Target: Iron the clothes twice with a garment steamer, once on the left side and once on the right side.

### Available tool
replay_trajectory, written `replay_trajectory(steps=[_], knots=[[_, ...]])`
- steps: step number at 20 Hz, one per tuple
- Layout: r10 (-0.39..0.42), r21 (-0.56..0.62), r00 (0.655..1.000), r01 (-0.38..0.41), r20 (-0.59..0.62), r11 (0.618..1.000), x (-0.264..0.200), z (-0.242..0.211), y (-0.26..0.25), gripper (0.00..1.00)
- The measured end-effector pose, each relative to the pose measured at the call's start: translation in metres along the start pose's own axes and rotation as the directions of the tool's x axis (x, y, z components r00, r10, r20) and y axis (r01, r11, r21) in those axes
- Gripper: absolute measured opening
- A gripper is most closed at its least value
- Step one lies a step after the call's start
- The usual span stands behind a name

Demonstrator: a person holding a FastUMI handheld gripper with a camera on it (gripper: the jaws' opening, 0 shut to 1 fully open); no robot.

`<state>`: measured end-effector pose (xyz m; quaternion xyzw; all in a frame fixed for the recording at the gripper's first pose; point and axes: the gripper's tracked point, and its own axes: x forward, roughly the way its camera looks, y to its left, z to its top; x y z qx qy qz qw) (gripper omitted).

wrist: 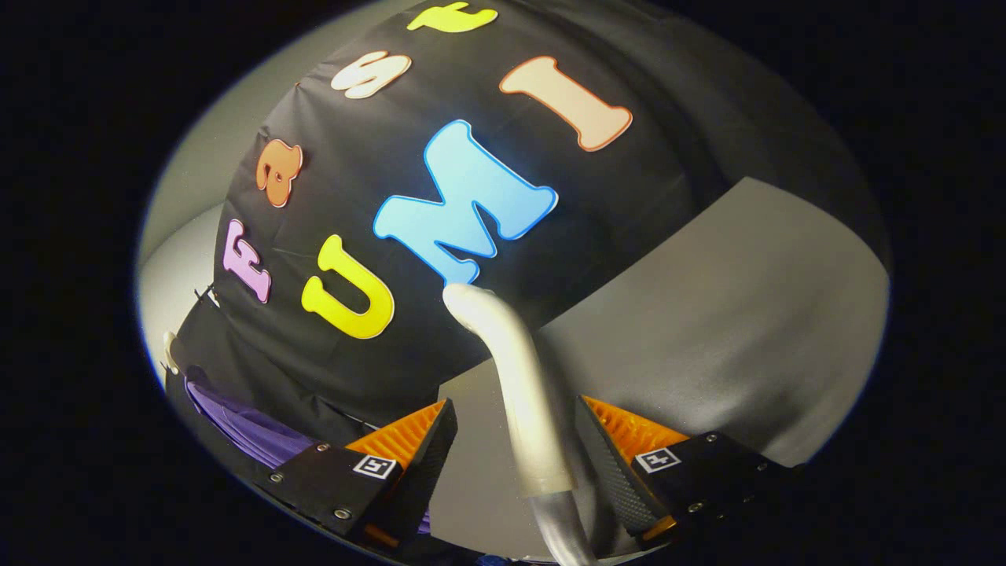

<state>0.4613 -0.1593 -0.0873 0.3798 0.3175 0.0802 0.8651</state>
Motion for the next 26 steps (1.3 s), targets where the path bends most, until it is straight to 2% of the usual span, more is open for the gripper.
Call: replay_trajectory(steps=[5,11,12,16,20,26], knots=[[0.071,0.122,0.994,-0.060,-0.089,0.991,0.013,-0.008,-0.002,0.93],[0.100,0.182,0.985,-0.073,-0.143,0.981,0.038,-0.018,0.005,0.78],[0.105,0.192,0.982,-0.074,-0.158,0.979,0.040,-0.021,0.006,0.71],[0.100,0.201,0.975,-0.059,-0.198,0.978,0.045,-0.031,-0.004,0.54],[0.124,0.227,0.967,-0.072,-0.221,0.971,0.042,-0.032,-0.004,0.49],[0.124,0.195,0.967,-0.080,-0.224,0.978,0.037,-0.031,0.001,0.38]])
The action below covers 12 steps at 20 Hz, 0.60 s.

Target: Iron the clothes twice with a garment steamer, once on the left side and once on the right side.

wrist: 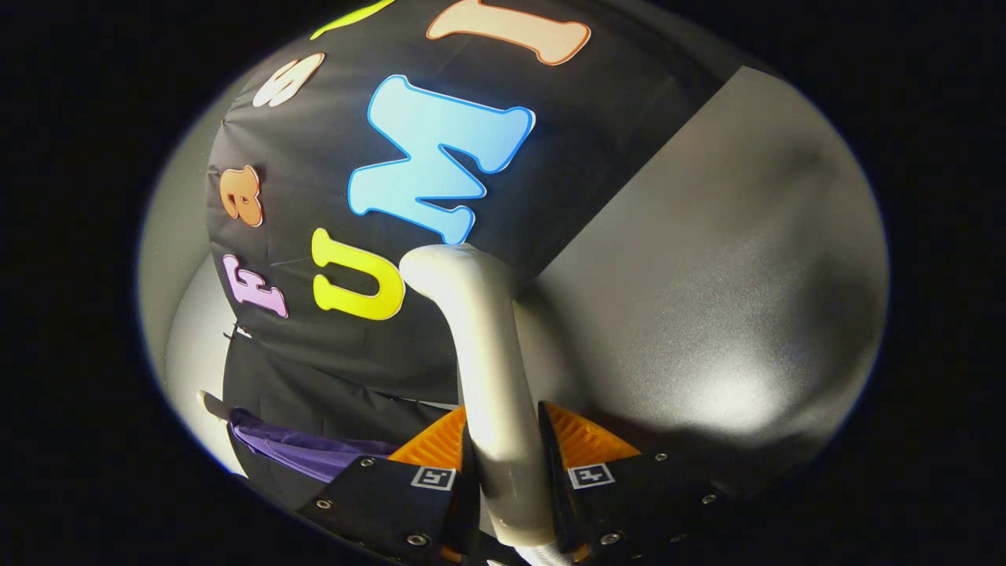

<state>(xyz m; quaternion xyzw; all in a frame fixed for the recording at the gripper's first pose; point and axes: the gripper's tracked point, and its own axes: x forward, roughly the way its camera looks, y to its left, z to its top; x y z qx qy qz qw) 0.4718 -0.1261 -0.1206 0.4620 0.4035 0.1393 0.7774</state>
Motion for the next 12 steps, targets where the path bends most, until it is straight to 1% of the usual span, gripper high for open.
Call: replay_trajectory(steps=[5,9,12], knots=[[-0.047,-0.068,0.998,0.049,0.033,0.996,-0.017,-0.004,0.002,0.37],[-0.005,-0.117,0.998,0.012,0.061,0.993,-0.047,-0.018,0.024,0.37],[0.006,-0.176,0.995,0.011,0.097,0.984,-0.065,-0.032,0.045,0.37]])
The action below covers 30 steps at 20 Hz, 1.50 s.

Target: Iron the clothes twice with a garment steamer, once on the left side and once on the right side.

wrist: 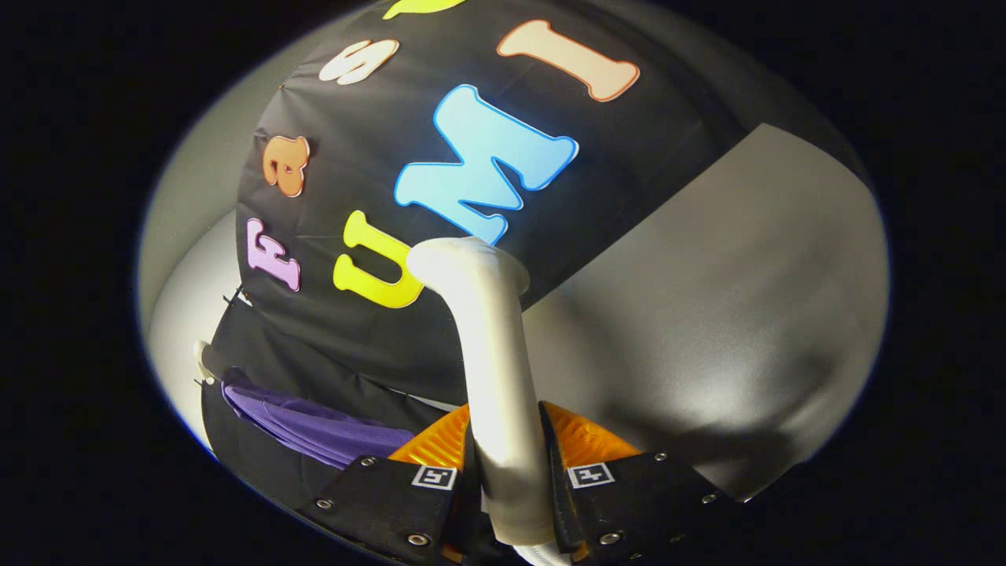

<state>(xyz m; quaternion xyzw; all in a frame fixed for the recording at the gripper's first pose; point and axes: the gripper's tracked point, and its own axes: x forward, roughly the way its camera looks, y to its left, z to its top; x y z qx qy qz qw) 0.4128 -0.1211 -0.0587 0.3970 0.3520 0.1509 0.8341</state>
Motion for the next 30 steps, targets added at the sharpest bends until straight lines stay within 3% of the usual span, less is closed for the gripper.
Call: replay_trajectory(steps=[4,8,16,21,30], knots=[[0.030,-0.038,1.000,-0.030,0.005,0.999,-0.024,-0.025,0.031,0.37],[-0.006,-0.081,0.999,0.010,0.053,0.997,-0.040,-0.048,0.048,0.37],[-0.037,-0.052,0.991,0.044,0.125,0.998,-0.075,-0.111,0.092,0.37],[-0.060,-0.120,0.964,0.093,0.258,0.988,-0.108,-0.136,0.128,0.37],[-0.028,-0.235,0.936,0.117,0.350,0.965,-0.114,-0.198,0.207,0.36]])
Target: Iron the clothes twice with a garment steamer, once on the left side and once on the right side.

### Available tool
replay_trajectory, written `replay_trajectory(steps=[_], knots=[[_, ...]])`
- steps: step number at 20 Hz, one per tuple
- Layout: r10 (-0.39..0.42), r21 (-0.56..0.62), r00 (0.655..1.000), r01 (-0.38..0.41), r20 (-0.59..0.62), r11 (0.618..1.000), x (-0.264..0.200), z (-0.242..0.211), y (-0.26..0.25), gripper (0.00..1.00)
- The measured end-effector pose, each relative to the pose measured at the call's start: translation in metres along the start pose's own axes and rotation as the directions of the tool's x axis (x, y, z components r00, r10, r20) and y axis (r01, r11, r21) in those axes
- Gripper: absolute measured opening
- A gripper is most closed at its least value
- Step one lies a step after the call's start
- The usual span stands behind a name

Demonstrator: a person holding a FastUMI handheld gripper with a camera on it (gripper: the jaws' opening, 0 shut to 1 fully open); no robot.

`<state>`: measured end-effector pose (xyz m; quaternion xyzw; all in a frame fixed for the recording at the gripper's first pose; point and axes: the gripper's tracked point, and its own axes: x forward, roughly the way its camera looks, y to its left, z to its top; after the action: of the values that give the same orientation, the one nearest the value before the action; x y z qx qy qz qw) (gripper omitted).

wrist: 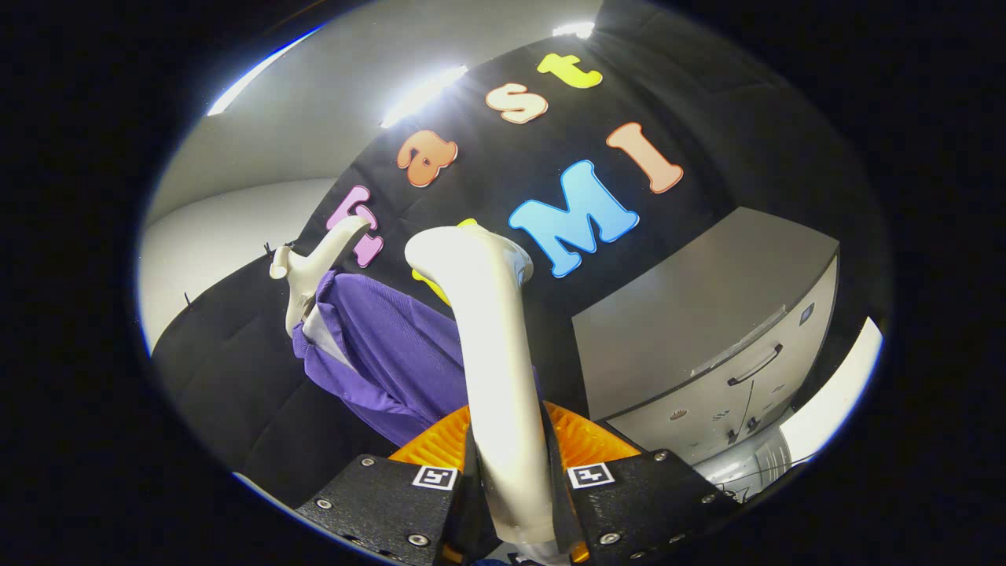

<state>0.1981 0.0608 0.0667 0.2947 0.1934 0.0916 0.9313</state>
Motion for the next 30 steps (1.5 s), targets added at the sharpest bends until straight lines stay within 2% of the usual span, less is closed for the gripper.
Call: replay_trajectory(steps=[5,9,11,16,19,22,27,30], knots=[[-0.004,-0.098,0.998,0.010,0.061,0.995,0.006,-0.004,0.045,0.36],[0.009,-0.219,0.990,0.023,0.143,0.975,0.018,-0.008,0.082,0.37],[0.015,-0.289,0.982,0.041,0.189,0.956,0.027,-0.012,0.097,0.37],[-0.011,-0.440,0.949,0.156,0.315,0.884,0.052,-0.023,0.116,0.37],[-0.030,-0.480,0.926,0.223,0.377,0.849,0.066,-0.028,0.120,0.37],[-0.043,-0.492,0.887,0.295,0.459,0.819,0.073,-0.029,0.122,0.37],[-0.075,-0.461,0.818,0.395,0.571,0.795,0.081,-0.027,0.112,0.37],[-0.065,-0.469,0.793,0.422,0.605,0.776,0.085,-0.031,0.112,0.37]])
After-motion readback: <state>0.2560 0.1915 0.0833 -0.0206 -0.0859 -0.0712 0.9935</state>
